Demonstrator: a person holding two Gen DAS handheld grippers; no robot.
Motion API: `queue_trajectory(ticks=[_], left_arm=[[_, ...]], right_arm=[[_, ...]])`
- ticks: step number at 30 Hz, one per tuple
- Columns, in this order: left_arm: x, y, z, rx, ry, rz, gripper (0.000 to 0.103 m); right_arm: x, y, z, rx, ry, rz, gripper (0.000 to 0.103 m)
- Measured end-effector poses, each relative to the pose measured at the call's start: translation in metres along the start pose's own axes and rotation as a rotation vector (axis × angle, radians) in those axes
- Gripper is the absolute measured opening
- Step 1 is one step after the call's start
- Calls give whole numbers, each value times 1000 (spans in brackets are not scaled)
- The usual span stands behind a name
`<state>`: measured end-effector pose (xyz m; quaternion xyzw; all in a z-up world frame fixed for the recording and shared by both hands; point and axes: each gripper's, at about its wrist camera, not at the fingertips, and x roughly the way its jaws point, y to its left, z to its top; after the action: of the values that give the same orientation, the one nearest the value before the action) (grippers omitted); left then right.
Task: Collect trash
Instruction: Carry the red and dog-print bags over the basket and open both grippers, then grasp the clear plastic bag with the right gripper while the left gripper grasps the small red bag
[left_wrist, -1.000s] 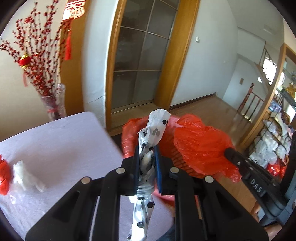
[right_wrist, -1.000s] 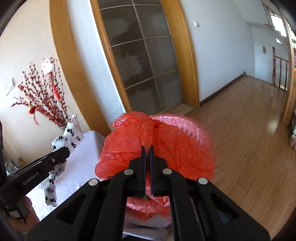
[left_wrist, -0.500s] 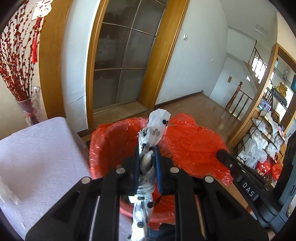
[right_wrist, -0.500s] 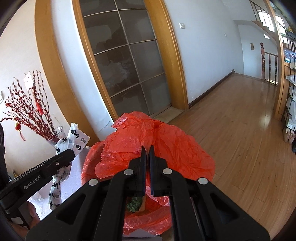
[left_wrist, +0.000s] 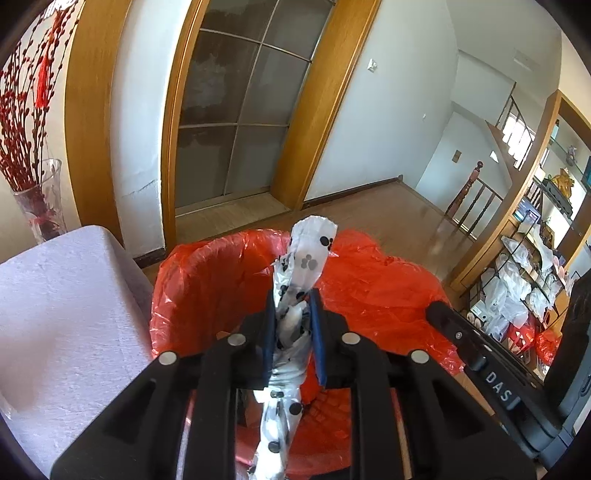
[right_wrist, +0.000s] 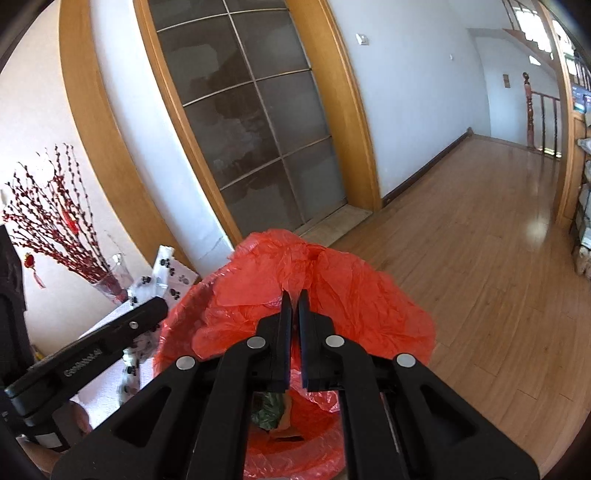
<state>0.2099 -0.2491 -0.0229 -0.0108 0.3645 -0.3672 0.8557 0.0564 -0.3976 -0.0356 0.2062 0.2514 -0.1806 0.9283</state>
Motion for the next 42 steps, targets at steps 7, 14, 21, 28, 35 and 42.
queue_trajectory(ticks=[7, 14, 21, 28, 35, 42], left_arm=[[4, 19, -8, -30, 15, 16, 35], [-9, 32, -15, -35, 2, 91, 43], [-38, 49, -26, -50, -20, 166, 48], [-84, 74, -44, -77, -49, 279, 55], [-141, 115, -66, -149, -97, 398, 62], [-207, 160, -93, -234, -160, 550, 69]], right_arm=[[5, -10, -6, 24, 21, 12, 36], [3, -11, -11, 6, 32, -25, 36], [-6, 1, -12, -31, 13, -28, 54], [-16, 29, -16, -75, 4, 23, 63], [-23, 72, -28, -152, 12, 89, 76], [-28, 125, -44, -255, 20, 152, 81]])
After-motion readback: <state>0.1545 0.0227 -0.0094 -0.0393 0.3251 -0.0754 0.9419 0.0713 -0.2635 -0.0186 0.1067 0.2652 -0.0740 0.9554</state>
